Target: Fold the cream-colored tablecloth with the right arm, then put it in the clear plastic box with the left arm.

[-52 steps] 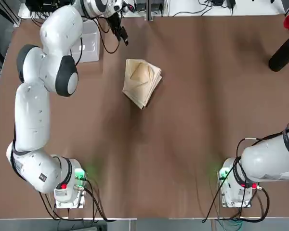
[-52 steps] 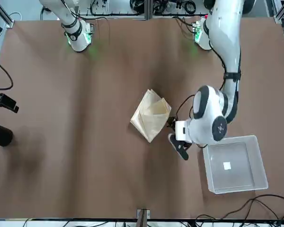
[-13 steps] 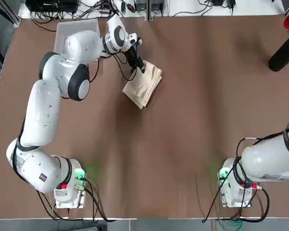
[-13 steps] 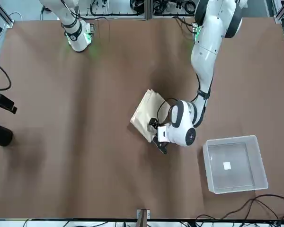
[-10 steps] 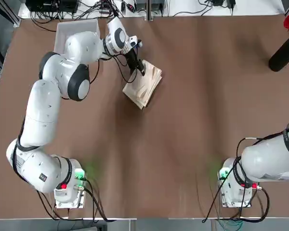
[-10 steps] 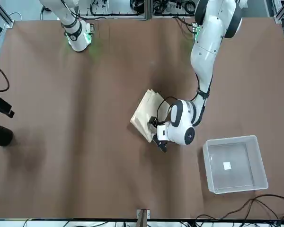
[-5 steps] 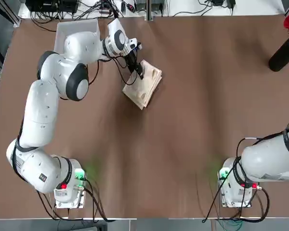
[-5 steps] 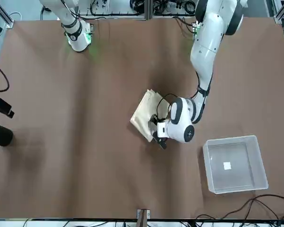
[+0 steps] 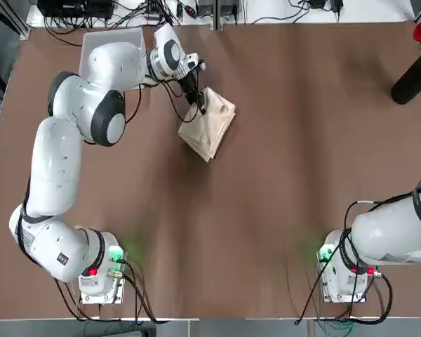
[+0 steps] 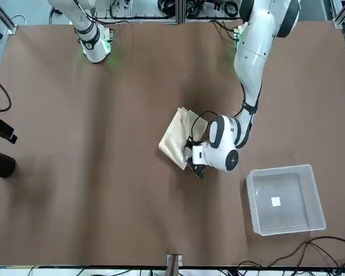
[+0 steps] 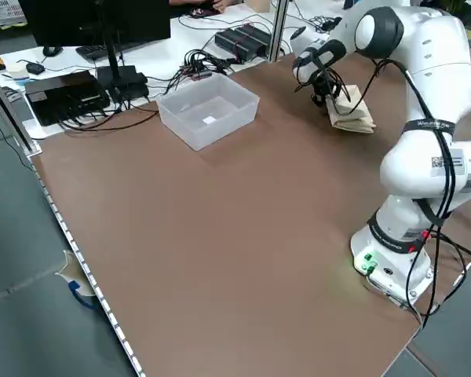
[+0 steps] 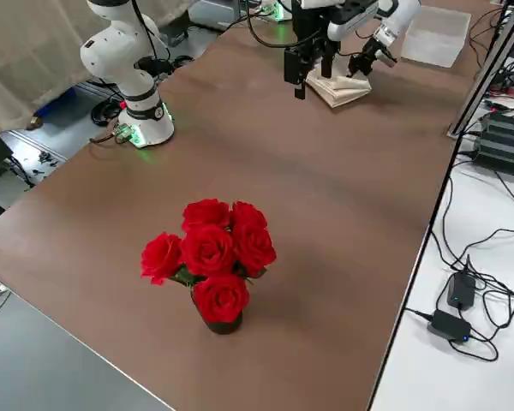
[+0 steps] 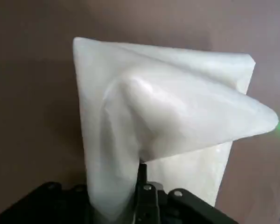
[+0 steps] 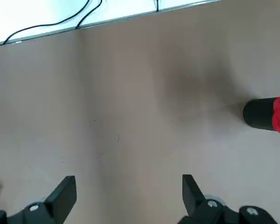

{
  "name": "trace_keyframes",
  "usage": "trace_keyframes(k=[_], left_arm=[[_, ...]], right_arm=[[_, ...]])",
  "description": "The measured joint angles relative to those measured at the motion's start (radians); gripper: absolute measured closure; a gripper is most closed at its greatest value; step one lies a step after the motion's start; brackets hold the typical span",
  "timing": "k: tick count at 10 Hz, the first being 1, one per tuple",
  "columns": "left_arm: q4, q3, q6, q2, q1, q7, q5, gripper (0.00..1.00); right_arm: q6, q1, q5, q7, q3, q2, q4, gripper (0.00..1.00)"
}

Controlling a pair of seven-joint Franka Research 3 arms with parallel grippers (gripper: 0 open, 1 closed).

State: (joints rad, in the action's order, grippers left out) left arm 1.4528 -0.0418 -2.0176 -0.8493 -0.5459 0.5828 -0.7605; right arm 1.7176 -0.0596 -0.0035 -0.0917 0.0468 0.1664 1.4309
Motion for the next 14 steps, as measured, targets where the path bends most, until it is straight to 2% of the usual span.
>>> trace_keyframes(k=[3,6,8,9,11,14], left_arm=[[0.0,-0.014,0.103,0.053,0.012,0.0,0.002,0.84],[-0.005,-0.022,0.257,0.129,0.098,0.001,0.011,0.84],[-0.036,-0.032,0.374,0.157,0.159,0.003,0.013,0.84],[-0.064,-0.054,0.423,0.162,0.179,0.003,0.013,0.84],[-0.126,-0.143,0.492,0.165,0.19,0.003,0.013,0.84],[-0.206,-0.261,0.51,0.171,0.198,0.005,0.013,0.84]], right_arm=[[0.0,0.0,0.0,0.0,0.0,0.0,0.0,0.0],[0.001,0.0,0.0,0.0,0.0,0.0,0.0,0.0],[0.001,0.0,0.0,0.0,0.0,0.0,0.0,0.0],[0.001,0.0,0.0,0.0,0.0,0.0,0.0,0.0],[0.001,0.0,0.0,0.0,0.0,0.0,0.0,0.0],[0.001,0.0,0.0,0.0,0.0,0.0,-0.001,0.0]])
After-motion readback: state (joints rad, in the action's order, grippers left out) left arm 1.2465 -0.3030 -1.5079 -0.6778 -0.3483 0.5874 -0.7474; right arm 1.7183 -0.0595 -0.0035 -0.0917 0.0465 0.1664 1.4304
